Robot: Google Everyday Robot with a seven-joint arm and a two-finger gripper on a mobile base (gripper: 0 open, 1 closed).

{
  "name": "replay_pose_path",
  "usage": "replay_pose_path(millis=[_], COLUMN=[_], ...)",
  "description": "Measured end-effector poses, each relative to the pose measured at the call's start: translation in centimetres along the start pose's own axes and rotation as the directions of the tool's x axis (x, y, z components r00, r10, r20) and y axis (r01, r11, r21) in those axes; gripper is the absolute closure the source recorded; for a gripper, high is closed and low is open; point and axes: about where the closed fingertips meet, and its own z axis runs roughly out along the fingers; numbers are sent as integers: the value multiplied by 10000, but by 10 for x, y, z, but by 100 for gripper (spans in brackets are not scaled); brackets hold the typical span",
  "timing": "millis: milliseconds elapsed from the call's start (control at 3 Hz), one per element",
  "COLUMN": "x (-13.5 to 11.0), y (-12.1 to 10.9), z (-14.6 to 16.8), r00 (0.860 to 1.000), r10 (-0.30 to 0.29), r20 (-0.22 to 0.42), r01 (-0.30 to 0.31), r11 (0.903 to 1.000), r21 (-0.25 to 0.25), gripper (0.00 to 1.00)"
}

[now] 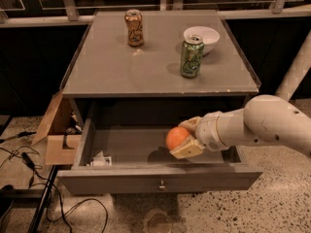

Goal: Place orange into top drawer

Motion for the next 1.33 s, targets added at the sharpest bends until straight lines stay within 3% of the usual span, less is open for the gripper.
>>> replay_pose_path(millis=[333, 1333], x=[7, 32], y=[0, -22], z=[4, 66], r00=[9999, 9969], r10=[-130, -623], r20=[-46, 484], r01=[131, 619], r11=[9999, 9980], r21=[76, 105], gripper=[100, 100])
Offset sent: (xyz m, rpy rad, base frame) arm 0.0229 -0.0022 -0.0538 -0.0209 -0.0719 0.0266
